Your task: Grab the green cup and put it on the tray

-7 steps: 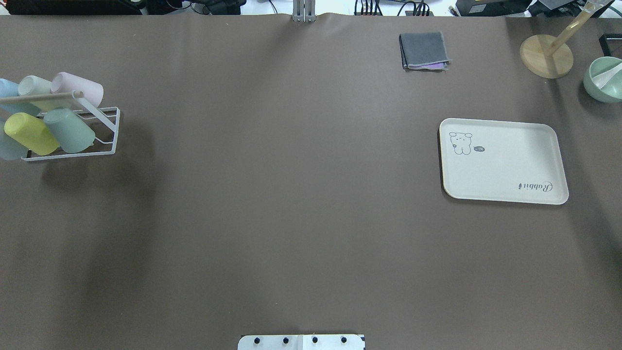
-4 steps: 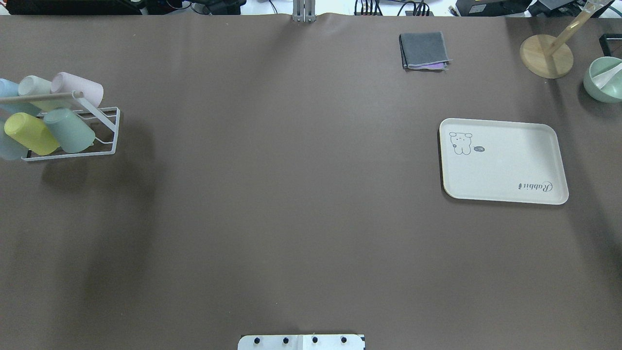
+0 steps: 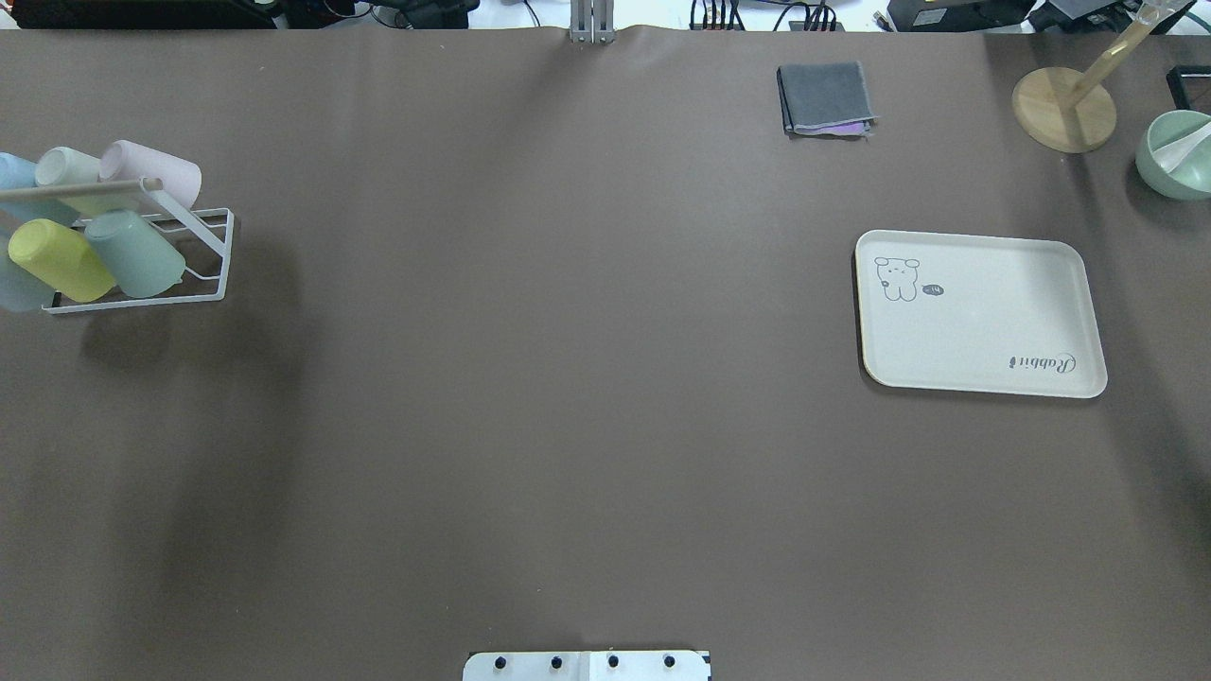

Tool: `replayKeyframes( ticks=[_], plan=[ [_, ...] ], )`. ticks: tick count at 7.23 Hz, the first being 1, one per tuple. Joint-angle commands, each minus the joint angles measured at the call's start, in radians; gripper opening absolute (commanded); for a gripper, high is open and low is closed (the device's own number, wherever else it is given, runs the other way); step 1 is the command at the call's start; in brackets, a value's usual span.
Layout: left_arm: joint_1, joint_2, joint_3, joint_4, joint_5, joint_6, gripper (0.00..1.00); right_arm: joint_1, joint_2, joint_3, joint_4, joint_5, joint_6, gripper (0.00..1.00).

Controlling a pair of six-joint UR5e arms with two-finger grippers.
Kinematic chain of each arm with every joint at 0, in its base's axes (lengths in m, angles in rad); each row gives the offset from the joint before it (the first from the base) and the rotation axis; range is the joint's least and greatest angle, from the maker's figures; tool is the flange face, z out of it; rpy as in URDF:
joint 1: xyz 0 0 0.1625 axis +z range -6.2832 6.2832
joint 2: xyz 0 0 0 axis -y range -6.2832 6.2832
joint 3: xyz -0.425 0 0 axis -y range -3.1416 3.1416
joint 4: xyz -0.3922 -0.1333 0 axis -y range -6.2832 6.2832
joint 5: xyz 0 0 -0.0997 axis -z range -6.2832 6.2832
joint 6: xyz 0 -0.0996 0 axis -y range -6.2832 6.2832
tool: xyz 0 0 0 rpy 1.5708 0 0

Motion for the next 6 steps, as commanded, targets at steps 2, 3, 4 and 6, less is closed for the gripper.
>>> replayKeyframes(
  ticks=[2,3,4,6],
  plan=[
    [0.001,-0.005,-0.001,-0.002,-0.004,-0.001,0.99,0.0,0.002,-0.001,0.001,-0.004,0.0,1.0],
    [0.001,-0.007,0.001,-0.017,0.005,0.008,0.99,0.0,0.002,-0.002,0.003,-0.004,0.002,1.0],
    [0.001,-0.005,0.006,-0.036,0.007,0.012,0.99,0.0,0.002,-0.005,0.003,-0.004,0.0,1.0],
    [0.001,-0.018,-0.005,-0.038,0.005,0.038,0.99,-0.002,0.001,-0.023,0.004,-0.005,0.012,1.0]
  ],
)
